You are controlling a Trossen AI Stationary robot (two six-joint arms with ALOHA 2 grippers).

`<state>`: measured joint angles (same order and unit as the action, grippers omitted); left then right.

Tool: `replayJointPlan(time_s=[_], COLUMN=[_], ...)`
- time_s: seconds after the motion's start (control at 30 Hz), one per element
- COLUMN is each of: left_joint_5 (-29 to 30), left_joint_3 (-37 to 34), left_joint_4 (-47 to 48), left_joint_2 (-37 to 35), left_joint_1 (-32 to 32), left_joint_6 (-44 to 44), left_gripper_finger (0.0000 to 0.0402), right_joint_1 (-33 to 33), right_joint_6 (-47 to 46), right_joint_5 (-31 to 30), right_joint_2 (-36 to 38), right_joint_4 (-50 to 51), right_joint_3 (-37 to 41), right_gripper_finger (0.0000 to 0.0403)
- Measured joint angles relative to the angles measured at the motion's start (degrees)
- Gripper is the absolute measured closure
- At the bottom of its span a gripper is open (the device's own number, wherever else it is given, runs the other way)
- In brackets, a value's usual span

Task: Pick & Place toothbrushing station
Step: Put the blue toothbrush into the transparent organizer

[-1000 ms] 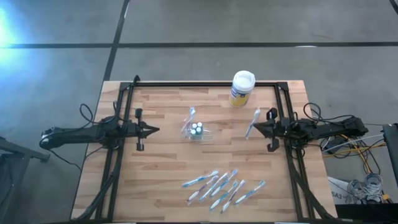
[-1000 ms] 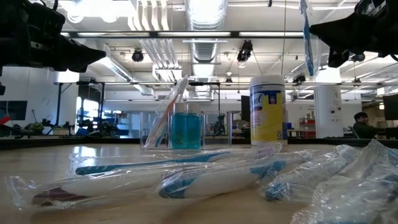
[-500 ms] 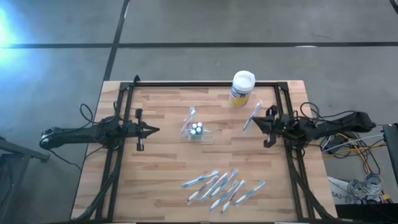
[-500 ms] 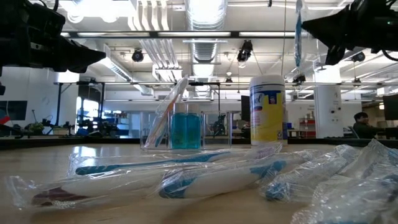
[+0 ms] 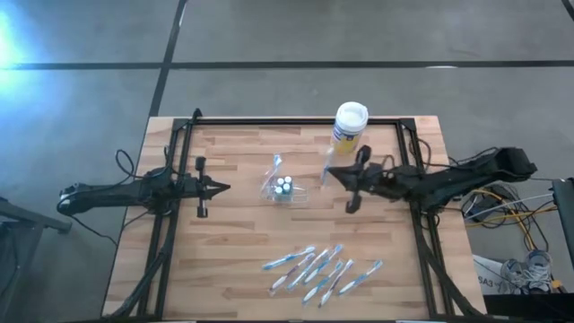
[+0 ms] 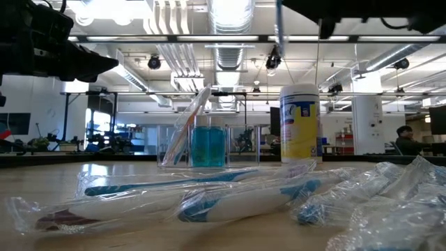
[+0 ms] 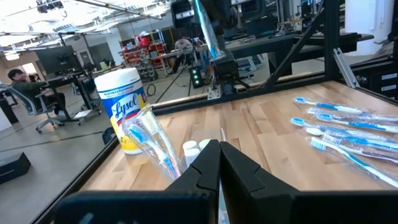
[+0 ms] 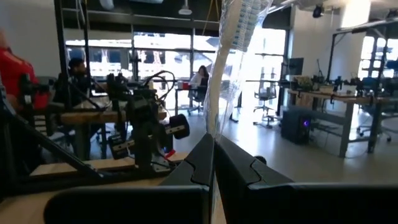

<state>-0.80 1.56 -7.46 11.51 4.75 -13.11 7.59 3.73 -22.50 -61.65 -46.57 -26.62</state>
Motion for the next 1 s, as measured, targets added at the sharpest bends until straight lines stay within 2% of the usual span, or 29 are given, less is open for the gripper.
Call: replayJointPlan(time_s=[0.13, 0.33, 0.6, 1.0], left_joint_5=[0.00, 0.00, 0.00, 0.00], left_joint_3=[0.00, 0.00, 0.00, 0.00], left_joint_4=[0.10, 0.52, 0.81, 1.56], left_joint_2=[-0.02, -0.02, -0.02, 0.00], left_joint_1=[-0.01, -0.04, -0.04, 0.01], left_joint_6=[0.01, 0.01, 0.01, 0.05], left_gripper_finger=[0.0392, 0.0392, 0.0392, 0.0392], right_joint_1=[-1.51, -4.51, -5.82, -5.72], right_joint_6=[2.14, 1.99, 0.02, -2.16], right_joint_5=[2.88, 6.04, 5.72, 0.65], right_joint_2=[-7.78, -17.31, -24.33, -34.83], right_joint_4=[-2.03, -9.22, -10.33, -19.08], right_joint_3=[-5.38, -8.13, -9.07, -7.98], right_gripper_finger=[0.0395, 0.0395, 0.0395, 0.0395])
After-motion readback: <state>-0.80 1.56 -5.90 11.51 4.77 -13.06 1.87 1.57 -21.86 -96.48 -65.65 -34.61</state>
